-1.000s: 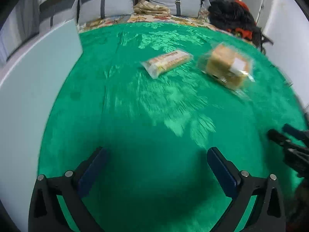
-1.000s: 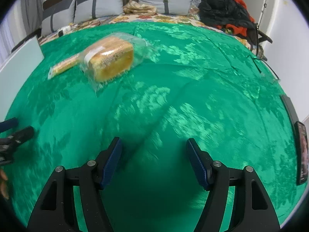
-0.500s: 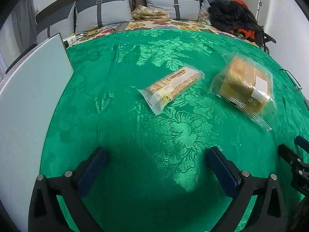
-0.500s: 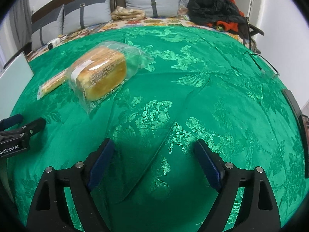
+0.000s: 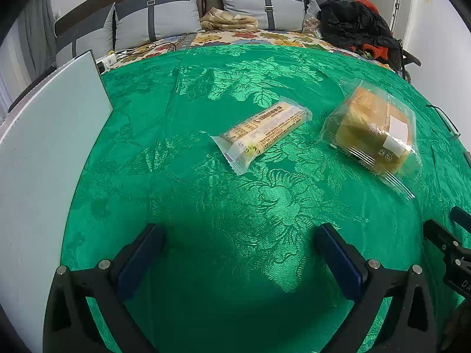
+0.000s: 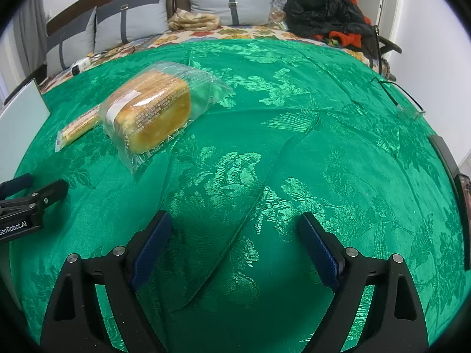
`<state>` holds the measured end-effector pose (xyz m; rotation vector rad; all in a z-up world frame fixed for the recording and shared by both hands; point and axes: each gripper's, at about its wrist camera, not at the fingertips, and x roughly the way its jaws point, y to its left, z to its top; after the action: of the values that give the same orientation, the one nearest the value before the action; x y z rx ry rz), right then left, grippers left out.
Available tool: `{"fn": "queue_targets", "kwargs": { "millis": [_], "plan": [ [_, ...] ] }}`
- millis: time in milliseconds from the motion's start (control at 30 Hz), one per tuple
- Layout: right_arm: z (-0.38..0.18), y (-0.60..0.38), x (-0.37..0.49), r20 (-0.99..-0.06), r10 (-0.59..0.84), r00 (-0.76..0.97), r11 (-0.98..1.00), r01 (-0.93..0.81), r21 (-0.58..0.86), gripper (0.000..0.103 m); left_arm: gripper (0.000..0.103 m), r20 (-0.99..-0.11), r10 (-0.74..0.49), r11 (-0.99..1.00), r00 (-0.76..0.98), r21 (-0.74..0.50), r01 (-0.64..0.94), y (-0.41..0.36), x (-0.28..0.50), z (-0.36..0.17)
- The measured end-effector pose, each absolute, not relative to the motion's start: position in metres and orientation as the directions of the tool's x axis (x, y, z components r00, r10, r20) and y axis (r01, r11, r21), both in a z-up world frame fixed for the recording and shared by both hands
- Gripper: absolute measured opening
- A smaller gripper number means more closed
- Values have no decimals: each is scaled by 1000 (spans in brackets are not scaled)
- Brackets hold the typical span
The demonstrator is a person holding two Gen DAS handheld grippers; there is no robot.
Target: Organize snacks
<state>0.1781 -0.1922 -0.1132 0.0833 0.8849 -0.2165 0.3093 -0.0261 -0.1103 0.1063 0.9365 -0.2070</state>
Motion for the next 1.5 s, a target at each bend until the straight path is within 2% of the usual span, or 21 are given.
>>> {"fn": "queue_targets", "kwargs": {
  "millis": [1500],
  "plan": [
    [-114, -195, 174, -779, -171, 603, 968, 249, -19, 95, 103, -808, -132, 975, 575, 0, 224, -25, 310, -111]
  ]
}}
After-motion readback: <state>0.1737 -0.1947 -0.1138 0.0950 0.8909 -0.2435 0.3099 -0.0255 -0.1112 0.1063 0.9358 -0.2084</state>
